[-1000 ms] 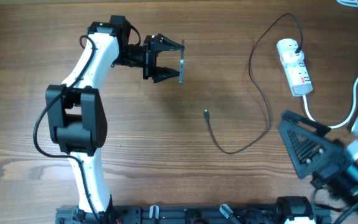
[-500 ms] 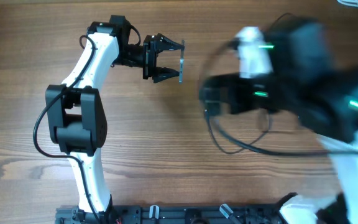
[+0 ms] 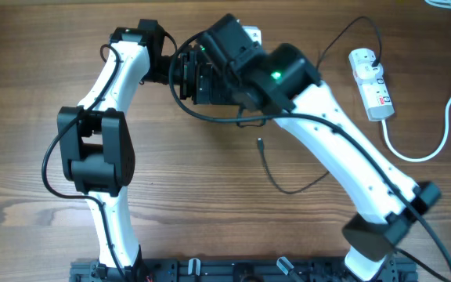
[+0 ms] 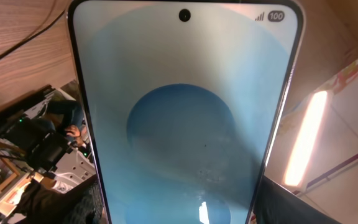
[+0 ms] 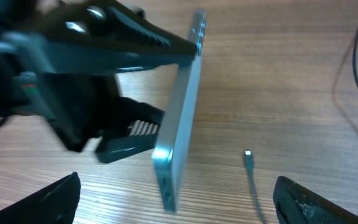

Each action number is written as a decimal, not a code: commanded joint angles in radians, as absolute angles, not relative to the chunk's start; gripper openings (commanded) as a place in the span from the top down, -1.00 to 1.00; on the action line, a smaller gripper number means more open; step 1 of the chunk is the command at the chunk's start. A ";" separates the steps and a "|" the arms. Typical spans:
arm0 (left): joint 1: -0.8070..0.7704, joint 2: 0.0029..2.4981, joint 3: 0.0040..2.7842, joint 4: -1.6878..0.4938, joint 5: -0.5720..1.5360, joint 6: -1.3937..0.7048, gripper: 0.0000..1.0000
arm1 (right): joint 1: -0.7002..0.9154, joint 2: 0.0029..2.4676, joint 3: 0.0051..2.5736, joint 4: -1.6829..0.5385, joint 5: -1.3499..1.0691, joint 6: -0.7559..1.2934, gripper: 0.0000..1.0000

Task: Plug charger to phone and switch on socket

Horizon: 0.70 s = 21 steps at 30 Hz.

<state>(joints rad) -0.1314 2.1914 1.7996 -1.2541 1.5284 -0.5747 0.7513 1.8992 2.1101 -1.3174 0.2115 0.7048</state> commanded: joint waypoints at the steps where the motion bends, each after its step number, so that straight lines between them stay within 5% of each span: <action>1: -0.127 2.146 1.800 -1.254 1.577 -0.631 -0.46 | 0.764 1.943 2.120 -1.321 0.318 0.766 -0.85; 21: -0.127 2.146 1.800 -1.254 1.577 -0.690 -0.47 | 0.816 1.975 2.119 -1.242 0.429 0.658 -0.01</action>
<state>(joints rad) -0.1314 2.1914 1.7996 -1.2537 1.5284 -0.6769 0.8158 1.9636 2.1101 -1.2469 0.4122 0.6785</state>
